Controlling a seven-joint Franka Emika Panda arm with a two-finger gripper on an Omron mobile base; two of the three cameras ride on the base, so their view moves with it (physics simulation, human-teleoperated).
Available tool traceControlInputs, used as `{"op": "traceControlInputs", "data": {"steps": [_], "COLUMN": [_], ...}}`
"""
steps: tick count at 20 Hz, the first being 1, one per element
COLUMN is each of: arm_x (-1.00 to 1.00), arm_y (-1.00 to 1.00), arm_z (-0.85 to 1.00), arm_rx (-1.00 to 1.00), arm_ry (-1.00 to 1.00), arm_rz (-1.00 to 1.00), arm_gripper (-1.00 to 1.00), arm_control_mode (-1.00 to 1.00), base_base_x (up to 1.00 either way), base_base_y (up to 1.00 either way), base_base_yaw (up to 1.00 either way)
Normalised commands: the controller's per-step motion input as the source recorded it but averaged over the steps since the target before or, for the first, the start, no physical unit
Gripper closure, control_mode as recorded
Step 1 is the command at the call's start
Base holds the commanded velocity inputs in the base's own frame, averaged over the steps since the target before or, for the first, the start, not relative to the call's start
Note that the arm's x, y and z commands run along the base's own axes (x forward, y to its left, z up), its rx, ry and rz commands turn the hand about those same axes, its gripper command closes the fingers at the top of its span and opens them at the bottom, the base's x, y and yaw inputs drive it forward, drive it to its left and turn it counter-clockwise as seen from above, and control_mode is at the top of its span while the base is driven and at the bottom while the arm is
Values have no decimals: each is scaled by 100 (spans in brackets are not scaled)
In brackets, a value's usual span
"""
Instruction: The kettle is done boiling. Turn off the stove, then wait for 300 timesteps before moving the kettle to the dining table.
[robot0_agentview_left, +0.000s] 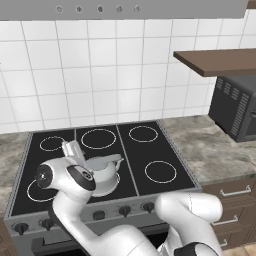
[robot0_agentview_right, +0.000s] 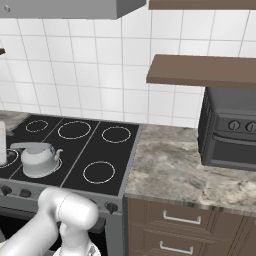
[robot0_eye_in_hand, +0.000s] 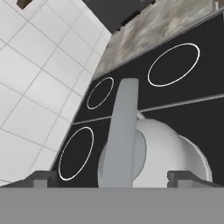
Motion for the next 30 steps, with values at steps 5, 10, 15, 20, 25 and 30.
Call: {"op": "traceControlInputs", "data": {"steps": [5, 10, 15, 20, 25, 30], "arm_x": [4, 7, 11, 11, 9, 6], "arm_y": [-3, -3, -2, -1, 0, 0], "arm_z": [-19, -8, -8, -13, -9, -10], "arm_rx": [10, 10, 9, 9, 8, 5], "arm_ry": [0, 0, 0, 0, 0, 0], "arm_rz": [0, 0, 0, 0, 0, 0], "arm_gripper": [-100, -100, -100, -100, -100, -100], "arm_control_mode": [-100, -100, -100, -100, -100, -100], "base_base_x": [0, 0, 0, 0, 0, 0], "base_base_y": [0, 0, 0, 0, 0, 0], "base_base_yaw": [0, 0, 0, 0, 0, 0]}}
